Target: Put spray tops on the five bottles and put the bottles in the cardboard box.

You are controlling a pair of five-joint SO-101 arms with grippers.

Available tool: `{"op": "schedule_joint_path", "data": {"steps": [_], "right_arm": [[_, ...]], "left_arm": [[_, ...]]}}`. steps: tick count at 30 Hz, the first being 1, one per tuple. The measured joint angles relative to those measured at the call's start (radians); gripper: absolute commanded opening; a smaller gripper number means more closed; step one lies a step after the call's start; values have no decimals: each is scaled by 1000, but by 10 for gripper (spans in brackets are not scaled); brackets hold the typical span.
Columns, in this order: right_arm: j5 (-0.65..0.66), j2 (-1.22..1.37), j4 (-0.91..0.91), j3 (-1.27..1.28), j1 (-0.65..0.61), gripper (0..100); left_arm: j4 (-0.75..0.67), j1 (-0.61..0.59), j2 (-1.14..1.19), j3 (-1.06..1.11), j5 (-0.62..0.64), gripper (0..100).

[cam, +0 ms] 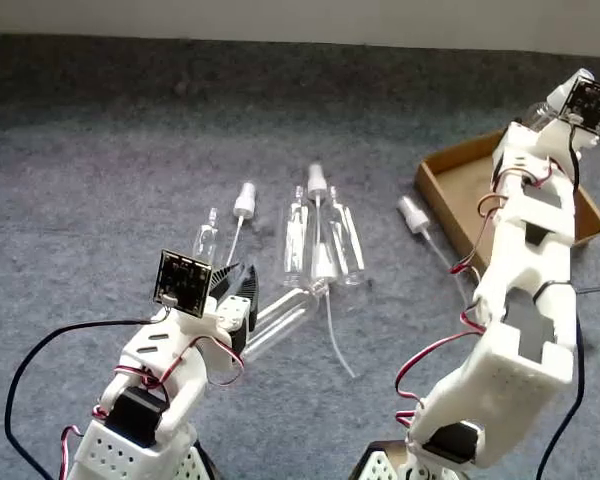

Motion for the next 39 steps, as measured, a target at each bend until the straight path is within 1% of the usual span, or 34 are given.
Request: {"op": "schedule_joint_path", "data": {"steps": [6, 12, 14, 17, 19, 27, 32, 39], "right_arm": [[3, 112, 0, -126, 5, 74], [3, 163, 0, -150, 6, 74], [37, 167, 0, -150, 6, 74], [138, 167, 0, -152, 6, 74], [172, 167, -2, -152, 6, 74], [183, 167, -2, -152, 6, 74], [183, 224, -117, -158, 6, 74], [183, 278, -149, -169, 6, 74]], "left_arm": [[-6, 0, 0, 0, 0, 7], [-6, 0, 0, 0, 0, 7], [-6, 0, 0, 0, 0, 7], [-6, 0, 0, 0, 0, 7], [-6, 0, 0, 0, 0, 7], [-6, 0, 0, 0, -2, 7], [-6, 0, 0, 0, -2, 7], [-6, 0, 0, 0, -2, 7]]}}
